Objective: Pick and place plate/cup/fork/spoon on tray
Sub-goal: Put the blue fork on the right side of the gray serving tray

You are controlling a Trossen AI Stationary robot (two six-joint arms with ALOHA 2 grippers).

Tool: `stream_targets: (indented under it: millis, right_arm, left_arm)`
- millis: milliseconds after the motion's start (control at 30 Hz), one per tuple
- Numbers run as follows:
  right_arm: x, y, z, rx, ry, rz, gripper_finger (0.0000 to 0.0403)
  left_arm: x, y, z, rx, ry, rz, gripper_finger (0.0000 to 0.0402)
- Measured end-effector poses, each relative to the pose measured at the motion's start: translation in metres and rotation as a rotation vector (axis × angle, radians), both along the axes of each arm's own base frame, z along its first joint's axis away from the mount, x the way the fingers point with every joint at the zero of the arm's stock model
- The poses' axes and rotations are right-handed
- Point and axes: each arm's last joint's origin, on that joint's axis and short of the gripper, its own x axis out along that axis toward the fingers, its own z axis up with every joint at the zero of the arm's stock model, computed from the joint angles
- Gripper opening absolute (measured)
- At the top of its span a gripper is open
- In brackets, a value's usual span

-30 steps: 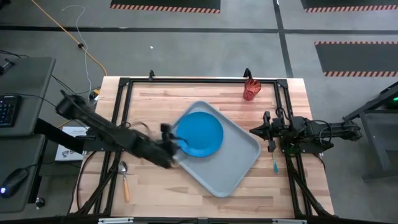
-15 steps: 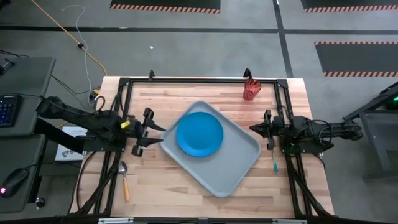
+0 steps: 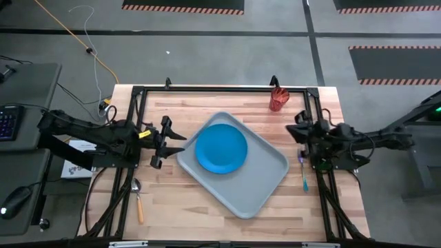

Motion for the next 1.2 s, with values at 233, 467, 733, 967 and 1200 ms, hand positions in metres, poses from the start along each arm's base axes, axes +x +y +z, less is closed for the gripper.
stream_targets:
  millis: [233,467,733,967,1200]
  right_arm:
    - [0.048,0.001,0.028,-0.038,0.471,-0.05,0.0]
    - [0.057,0.001,0.034,0.428,1.147,-0.132,0.0]
    - [0.03,0.021,-0.012,0.912,1.656,-0.363,0.0044]
    - [0.02,0.039,-0.046,1.068,1.723,-0.398,0.014]
    - [0.019,0.042,-0.055,1.147,1.694,-0.548,0.017]
  left_arm:
    - [0.0,0.0,0.0,0.0,0.002,0.0,0.0168]
    - [0.0,0.0,-0.001,0.002,0.01,0.001,0.0168]
    - [0.0,0.0,-0.001,-0.008,0.012,0.001,0.0168]
    - [0.0,0.0,-0.001,-0.008,0.011,0.001,0.0168]
    - [0.0,0.0,-0.001,-0.007,0.011,0.001,0.0168]
